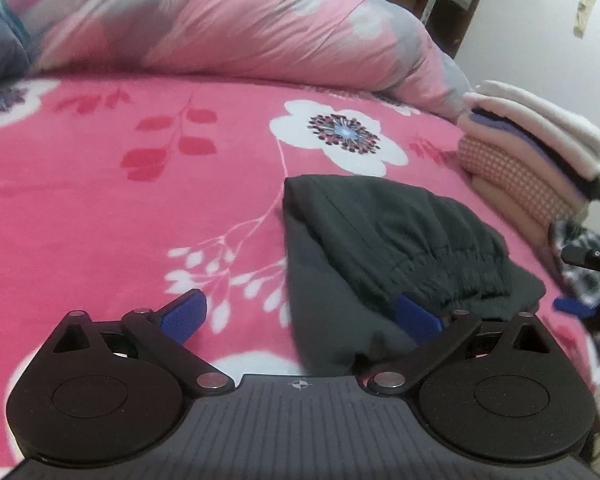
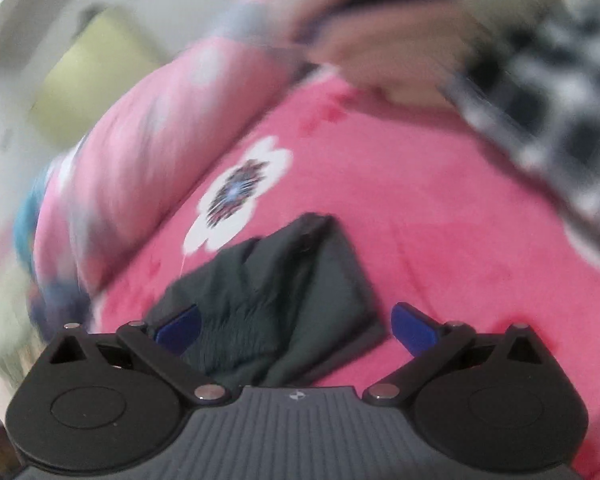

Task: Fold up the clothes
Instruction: 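Grasp the trouser bundle edge with the left gripper while the right gripper grasps beside it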

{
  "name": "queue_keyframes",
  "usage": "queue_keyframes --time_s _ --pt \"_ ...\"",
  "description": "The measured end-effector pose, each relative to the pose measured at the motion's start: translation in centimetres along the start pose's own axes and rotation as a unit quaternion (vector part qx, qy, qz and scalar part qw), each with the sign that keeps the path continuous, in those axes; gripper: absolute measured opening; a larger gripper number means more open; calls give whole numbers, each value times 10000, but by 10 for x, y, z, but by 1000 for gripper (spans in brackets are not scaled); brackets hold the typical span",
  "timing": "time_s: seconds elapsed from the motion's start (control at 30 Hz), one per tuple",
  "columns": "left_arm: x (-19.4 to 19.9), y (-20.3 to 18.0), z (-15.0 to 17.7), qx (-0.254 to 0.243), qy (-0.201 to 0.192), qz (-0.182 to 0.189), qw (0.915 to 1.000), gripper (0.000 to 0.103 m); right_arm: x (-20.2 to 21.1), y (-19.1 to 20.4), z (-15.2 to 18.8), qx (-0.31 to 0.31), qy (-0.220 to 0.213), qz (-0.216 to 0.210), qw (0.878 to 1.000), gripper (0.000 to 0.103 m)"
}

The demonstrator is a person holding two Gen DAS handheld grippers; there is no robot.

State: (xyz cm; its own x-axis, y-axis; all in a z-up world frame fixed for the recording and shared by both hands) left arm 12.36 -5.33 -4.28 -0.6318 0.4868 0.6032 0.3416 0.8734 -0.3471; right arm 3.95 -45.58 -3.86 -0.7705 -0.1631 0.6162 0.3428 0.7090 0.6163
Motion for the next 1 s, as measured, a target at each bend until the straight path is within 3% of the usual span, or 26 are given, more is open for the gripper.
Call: queue_keyframes --time_s 0.07,0.13,0.2,0.33,0.47,0.53,0.63,0.87,1.0 --pt "2 -4 3 -192 -149 113 9996 99 0 -16 -1 -661 196 -132 9975 103" --pt "5 -16 8 -755 -322 231 9964 99 3 -28 8 -1261 419 -453 9901 103" --pt "5 -36 13 -1453 -400 387 9878 99 1 -34 19 -1679 660 -784 9805 103" --pt "-3 -83 23 -2783 -393 821 9562 99 -17 -31 23 -1875 873 -829 9749 103" --pt "-23 -121 31 -3662 -382 1091 9233 99 -35 -21 18 -1926 871 -826 9739 103" --pt "-38 -135 32 -3927 -316 1118 9123 99 -41 -20 16 -2002 879 -854 9721 103" --pt "-60 -149 30 -4112 -134 1168 9039 99 -52 -18 12 -2077 893 -884 9701 103" --pt "-89 -165 34 -4304 152 1182 8947 98 -60 -17 8 -2152 889 -1037 9670 103" --pt "-90 -169 34 -4375 111 1131 8920 88 -53 -21 9 -2266 765 -1163 9640 103"
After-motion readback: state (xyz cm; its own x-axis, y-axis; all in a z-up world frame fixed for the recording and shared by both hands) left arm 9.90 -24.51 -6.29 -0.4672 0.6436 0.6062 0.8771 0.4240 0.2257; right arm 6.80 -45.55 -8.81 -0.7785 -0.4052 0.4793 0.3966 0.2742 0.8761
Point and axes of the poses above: each gripper's, at about its wrist camera, not at the fingertips, and x roughly against the way its jaws point, y to its left, z to its underside, the point moved 1 cm from there along -x, roughly the way its jaws point, and after that the axes turned 4 degrees about z, right-handed, at the moved point
